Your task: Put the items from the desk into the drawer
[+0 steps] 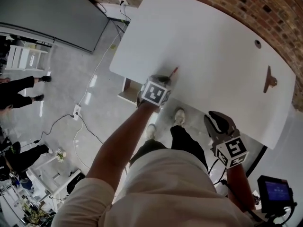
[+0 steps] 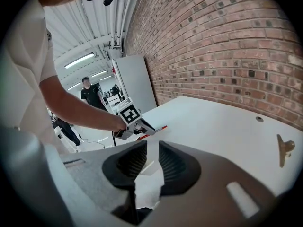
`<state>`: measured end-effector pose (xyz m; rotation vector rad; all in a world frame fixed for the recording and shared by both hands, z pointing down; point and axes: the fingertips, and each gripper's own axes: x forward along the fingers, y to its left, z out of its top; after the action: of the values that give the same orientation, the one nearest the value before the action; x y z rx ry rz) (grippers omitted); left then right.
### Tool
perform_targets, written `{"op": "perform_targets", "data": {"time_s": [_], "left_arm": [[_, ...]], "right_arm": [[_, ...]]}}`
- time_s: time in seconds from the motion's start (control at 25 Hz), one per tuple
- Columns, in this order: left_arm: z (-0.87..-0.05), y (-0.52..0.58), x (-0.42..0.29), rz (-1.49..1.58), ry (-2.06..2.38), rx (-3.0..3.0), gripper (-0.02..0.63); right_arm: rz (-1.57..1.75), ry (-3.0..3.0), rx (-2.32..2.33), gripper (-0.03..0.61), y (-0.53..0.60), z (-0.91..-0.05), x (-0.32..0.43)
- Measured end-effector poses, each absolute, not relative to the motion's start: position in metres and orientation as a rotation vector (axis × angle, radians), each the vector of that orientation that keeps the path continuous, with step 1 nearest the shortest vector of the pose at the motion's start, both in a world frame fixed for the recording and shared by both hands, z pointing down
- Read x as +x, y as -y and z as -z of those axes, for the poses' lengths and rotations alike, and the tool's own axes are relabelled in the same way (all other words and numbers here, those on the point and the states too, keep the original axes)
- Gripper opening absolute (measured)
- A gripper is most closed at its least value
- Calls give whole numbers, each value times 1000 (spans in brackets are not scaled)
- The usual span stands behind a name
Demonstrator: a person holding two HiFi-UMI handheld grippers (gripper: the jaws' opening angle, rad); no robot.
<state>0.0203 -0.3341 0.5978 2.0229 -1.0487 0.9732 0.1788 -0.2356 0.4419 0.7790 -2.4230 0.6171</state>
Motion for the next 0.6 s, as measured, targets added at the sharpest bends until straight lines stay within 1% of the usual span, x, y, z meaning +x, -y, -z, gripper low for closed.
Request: {"op": "perform_targets", "data": {"time_s": [0.12,0.32,0.6], "left_arm": [[-588,321,3,-923,1058,2057,49],[-578,278,-48,-886,1095,2067,49],[-585,224,-115,-865,1104,2065,49]], "right_arm": [[-614,2423,766,66,225,-439,156],[-578,2437,730,66,191,-435,106],[-546,2416,703,66,142,-433,39]]}}
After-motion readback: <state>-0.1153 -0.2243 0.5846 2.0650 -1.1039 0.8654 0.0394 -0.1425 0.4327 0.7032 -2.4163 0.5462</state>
